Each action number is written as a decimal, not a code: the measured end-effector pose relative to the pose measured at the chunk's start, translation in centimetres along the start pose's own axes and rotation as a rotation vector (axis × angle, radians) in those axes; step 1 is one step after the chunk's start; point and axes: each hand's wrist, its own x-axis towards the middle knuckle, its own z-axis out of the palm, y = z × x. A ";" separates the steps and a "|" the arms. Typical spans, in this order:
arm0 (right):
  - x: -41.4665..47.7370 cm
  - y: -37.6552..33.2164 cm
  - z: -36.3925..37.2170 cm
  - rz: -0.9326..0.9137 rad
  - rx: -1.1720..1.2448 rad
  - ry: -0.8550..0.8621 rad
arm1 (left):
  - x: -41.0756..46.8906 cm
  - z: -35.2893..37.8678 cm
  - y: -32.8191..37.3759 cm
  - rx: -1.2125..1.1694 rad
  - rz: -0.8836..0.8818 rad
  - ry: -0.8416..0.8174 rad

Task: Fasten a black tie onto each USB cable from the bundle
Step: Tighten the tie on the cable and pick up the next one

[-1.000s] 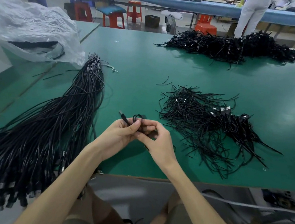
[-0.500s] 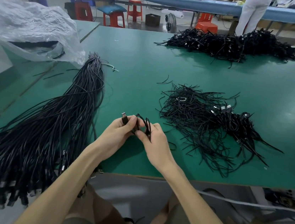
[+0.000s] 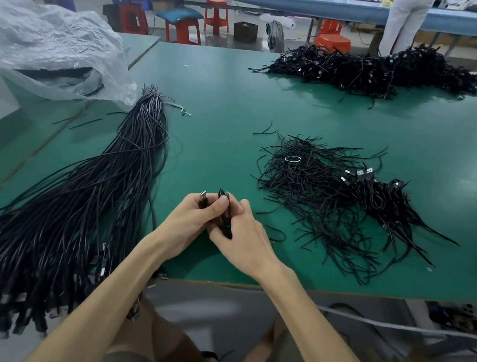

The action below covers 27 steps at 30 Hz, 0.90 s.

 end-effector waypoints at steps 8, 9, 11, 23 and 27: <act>0.0 0.3 0.1 -0.009 0.024 0.046 | -0.2 0.4 0.2 0.048 0.002 -0.028; 0.0 0.3 0.0 -0.004 0.059 0.054 | -0.1 0.4 0.1 0.043 -0.006 -0.011; -0.1 0.4 -0.2 0.002 0.161 0.067 | 0.2 0.4 0.0 0.038 -0.008 0.033; -0.7 -0.3 0.4 -0.083 0.033 0.089 | 0.6 0.5 -0.5 0.192 -0.024 0.272; -0.9 -0.6 0.6 -0.090 -0.131 0.113 | 0.7 0.5 -0.7 0.234 -0.004 0.315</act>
